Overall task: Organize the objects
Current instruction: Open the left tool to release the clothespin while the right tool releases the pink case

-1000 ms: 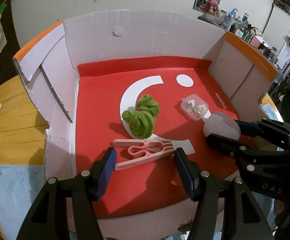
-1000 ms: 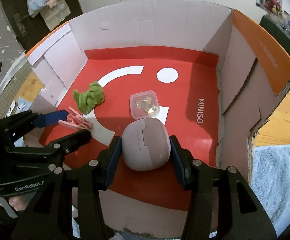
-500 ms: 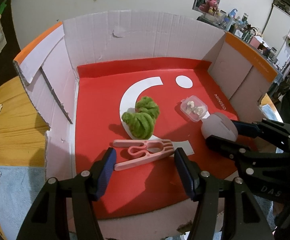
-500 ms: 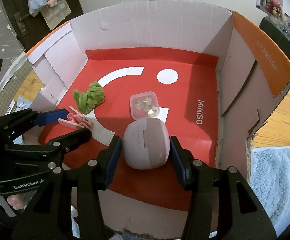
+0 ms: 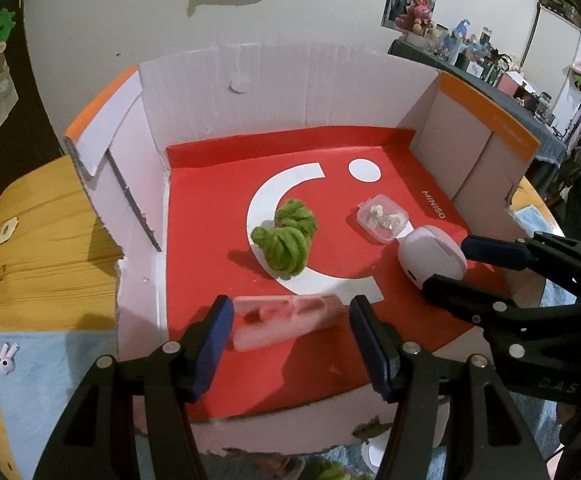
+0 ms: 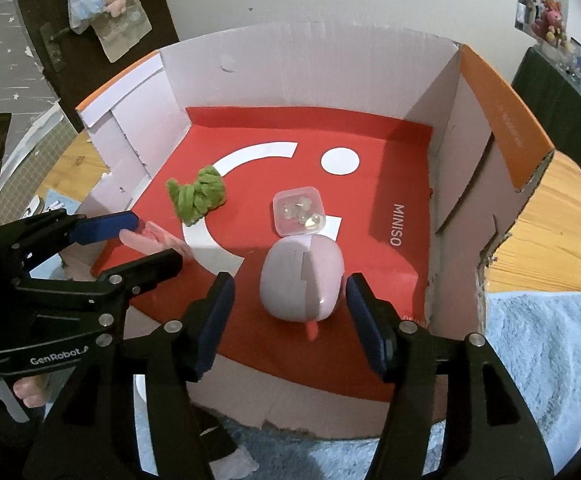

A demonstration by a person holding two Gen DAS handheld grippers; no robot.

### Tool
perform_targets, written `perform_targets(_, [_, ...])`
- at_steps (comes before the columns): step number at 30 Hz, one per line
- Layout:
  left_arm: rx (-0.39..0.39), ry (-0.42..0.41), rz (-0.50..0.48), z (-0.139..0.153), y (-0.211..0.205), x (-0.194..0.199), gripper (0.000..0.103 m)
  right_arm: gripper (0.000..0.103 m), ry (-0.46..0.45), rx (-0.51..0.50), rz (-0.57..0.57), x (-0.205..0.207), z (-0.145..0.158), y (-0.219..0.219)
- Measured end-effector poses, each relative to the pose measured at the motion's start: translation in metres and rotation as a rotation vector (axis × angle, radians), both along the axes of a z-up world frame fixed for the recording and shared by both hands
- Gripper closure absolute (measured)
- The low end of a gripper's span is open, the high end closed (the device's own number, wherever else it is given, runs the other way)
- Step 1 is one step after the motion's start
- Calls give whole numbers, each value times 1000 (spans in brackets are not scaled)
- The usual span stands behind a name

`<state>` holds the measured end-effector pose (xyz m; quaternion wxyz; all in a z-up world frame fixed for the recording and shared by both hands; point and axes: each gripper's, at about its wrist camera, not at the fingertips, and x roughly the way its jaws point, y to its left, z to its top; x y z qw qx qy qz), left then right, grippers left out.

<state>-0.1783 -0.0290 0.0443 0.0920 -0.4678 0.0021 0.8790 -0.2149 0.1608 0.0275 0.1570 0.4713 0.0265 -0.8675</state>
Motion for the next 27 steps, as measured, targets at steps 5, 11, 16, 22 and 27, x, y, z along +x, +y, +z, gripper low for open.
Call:
perform_targets(5, [3,-1,12,1,-5,3,37,41,9,-2,5,4,3,0])
perform_targets(11, [8,2,11,3,-5,9,36,37,13,-12,14,10,6,1])
perform_targets(16, [10,14,11,7,-4,14,30,35,20,-21,17,14,8,1])
perform_targets(22, [18,25,19,10,-6,20,25,29,44,-30,17,23,15,3])
perform_targets(27, [27,29,22,12,-8,26,20,26,58,-31,18,29,19,4])
